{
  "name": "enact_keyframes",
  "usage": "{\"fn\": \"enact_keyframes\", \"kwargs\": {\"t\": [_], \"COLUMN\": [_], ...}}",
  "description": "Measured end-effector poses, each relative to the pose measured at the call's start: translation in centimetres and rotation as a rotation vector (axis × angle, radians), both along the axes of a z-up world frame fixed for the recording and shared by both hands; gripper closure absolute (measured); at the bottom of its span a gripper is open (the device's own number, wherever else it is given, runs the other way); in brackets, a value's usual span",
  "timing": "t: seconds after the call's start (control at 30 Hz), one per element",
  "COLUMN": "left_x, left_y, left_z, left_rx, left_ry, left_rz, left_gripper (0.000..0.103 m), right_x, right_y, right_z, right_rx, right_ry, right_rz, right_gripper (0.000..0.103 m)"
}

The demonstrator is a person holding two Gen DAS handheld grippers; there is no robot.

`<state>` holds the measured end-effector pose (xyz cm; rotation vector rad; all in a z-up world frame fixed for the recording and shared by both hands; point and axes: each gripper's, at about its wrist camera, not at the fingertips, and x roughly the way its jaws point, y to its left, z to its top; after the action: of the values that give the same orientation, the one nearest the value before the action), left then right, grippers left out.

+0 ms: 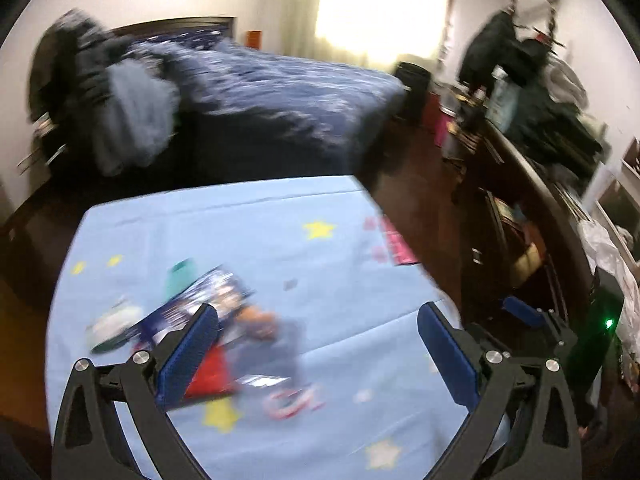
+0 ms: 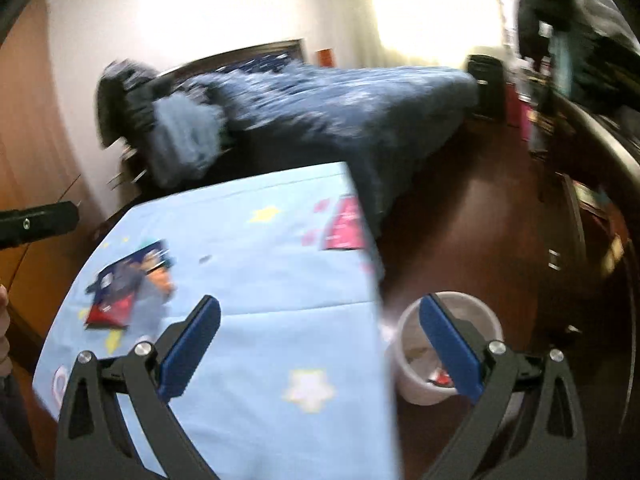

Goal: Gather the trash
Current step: 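Move both tools back over the table, then grasp the blue biscuit wrapper with the left tool while the right tool grasps the clear plastic box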

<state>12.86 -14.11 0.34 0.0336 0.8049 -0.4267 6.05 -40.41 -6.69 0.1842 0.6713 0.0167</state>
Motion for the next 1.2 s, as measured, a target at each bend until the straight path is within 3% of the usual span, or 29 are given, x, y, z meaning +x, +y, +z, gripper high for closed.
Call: {"fn": "enact_keyframes", "kwargs": {"t": [0.13,0.33,0.53,0.63,0.8,0.9,1.0,1.07,1.2], "left_x": [-0.7,-1.2,-1.5,-1.5,-0.5,1.1,2.5,3.4,5.3], "left_y": [6.4,12.1,15.0,15.9,15.7,15.0,13.5,12.4,9.7], "left_z": [-1.2,-4.1,-5.5,-5.7,-5.8,-6.2,-6.4,-6.6,-7.4], "left_rx": [0.027,0.053,0.037,0.028,0.023,0.023,0.052,0.077,0.161], "left_ry": [-0.021,0.018,0.039,0.041,0.040,0.056,0.060,0.058,0.046], "left_rz": [0.102,0.150,0.156,0.143,0.089,0.048,-0.019,-0.066,-0.164], "left_gripper": [0.004,0.004,0.004,0.004,0.004,0.005,0.005,0.005,0.004], "right_x": [1.0,2.8,5.5,6.7,7.8,8.5,9.0,9.2,8.9], "right_y": [5.2,12.4,17.3,17.6,16.1,15.5,15.2,15.0,14.5], "right_z": [0.2,-0.2,-1.2,-2.0,-2.4,-3.1,-4.0,-4.4,-4.2], "right_rx": [0.003,-0.019,-0.046,-0.042,-0.033,-0.033,-0.021,-0.005,0.005], "right_ry": [0.025,0.072,0.106,0.125,0.154,0.193,0.228,0.239,0.221], "right_rz": [0.100,0.219,0.230,0.193,0.127,0.120,0.126,0.137,0.148], "right_gripper": [0.003,0.003,0.003,0.004,0.019,0.035,0.055,0.087,0.097]}}
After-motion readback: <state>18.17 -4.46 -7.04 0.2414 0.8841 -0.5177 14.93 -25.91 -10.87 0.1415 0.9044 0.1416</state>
